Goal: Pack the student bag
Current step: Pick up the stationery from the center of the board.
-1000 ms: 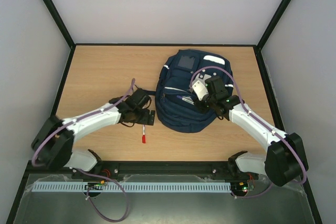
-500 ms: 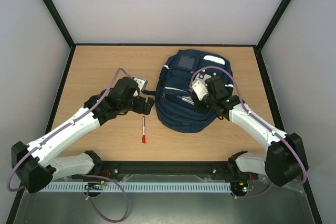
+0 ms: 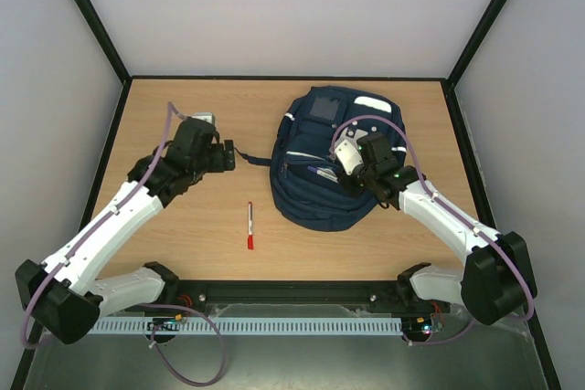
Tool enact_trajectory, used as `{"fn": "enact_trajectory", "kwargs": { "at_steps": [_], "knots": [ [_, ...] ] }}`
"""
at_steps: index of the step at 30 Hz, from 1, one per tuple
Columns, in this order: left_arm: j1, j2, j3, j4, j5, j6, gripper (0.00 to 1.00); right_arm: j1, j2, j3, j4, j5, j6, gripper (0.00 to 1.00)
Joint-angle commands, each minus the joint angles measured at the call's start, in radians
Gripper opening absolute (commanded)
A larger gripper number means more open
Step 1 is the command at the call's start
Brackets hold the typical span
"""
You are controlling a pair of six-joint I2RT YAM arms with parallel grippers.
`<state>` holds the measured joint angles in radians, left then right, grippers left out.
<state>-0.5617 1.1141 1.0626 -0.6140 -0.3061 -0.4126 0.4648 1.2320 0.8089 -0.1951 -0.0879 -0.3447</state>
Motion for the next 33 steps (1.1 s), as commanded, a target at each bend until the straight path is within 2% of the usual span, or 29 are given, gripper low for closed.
{"fn": "enact_trajectory", "kwargs": {
  "at_steps": [1, 4, 5, 9, 11, 16, 22, 33],
  "knots": [
    [0.04, -0.006, -0.024, 0.01, 0.217, -0.008, 0.84, 0.0, -0.017, -0.003, 0.006, -0.033, -0.003, 0.01],
    [0.039, 0.034, -0.03, -0.045, 0.33, -0.01, 0.61, 0.0, -0.02, -0.004, 0.006, -0.032, -0.004, 0.01],
    [0.036, 0.04, -0.034, -0.065, 0.365, -0.001, 0.59, 0.0, -0.019, -0.004, 0.008, -0.033, -0.004, 0.01],
    [0.023, 0.04, -0.063, -0.126, 0.391, -0.048, 0.58, 0.0, -0.011, -0.003, 0.006, -0.039, -0.004, 0.01],
    [0.004, 0.051, -0.089, -0.147, 0.418, -0.058, 0.54, 0.0, -0.011, -0.004, 0.006, -0.041, -0.004, 0.01],
    [-0.093, 0.09, -0.147, -0.187, 0.352, -0.133, 0.51, 0.0, -0.011, -0.003, 0.006, -0.042, -0.004, 0.01],
    [-0.19, 0.128, -0.189, -0.167, 0.339, -0.23, 0.4, 0.0, -0.009, -0.003, 0.006, -0.041, -0.004, 0.01],
    [-0.349, 0.266, -0.19, -0.16, 0.2, -0.371, 0.39, 0.0, -0.013, -0.005, 0.006, -0.038, -0.005, 0.01]
  ]
}}
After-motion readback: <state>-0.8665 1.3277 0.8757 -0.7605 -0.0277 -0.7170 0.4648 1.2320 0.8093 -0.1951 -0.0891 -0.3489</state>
